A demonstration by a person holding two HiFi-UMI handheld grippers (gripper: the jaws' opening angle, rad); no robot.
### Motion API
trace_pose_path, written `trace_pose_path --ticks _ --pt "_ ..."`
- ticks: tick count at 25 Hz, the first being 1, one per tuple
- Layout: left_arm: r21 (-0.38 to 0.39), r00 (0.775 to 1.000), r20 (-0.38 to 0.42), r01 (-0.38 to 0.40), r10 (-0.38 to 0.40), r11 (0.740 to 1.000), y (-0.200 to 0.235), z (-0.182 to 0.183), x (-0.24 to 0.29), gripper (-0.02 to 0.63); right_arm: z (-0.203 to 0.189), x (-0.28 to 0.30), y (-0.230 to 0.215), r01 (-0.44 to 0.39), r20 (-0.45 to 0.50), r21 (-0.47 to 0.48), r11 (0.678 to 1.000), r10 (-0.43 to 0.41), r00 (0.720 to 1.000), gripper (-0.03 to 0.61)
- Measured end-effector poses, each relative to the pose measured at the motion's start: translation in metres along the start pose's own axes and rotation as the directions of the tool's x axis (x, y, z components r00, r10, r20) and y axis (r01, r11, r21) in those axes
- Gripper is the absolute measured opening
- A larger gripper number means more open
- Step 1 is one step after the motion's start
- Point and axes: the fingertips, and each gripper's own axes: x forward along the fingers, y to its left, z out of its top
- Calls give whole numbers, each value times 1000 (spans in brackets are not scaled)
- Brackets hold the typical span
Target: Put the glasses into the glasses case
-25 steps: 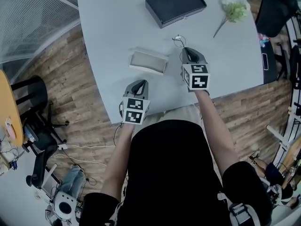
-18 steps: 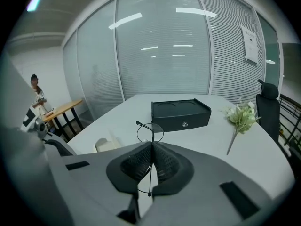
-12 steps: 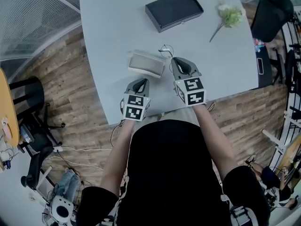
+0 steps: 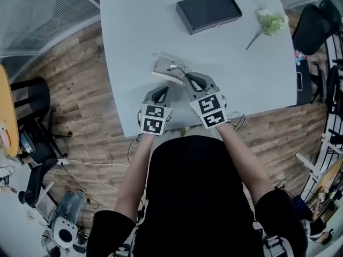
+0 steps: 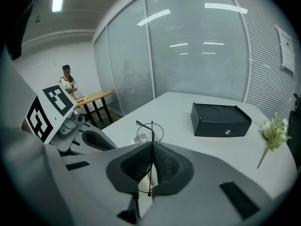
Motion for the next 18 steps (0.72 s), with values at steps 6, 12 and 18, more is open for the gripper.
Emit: trace_pose_path --ticks 6,12,18 --pt "-23 1000 -3 -7 7 1000 8 -11 -7 25 -10 23 23 -70 -57 -121 990 63 996 20" --pt "-50 1000 -7 -22 22 999 20 -22 -14 25 -19 47 31 -110 -127 -220 969 84 988 20" --pt "-65 999 -15 -34 33 997 34 -27 -20 25 -26 69 35 -128 -185 -281 951 77 980 20"
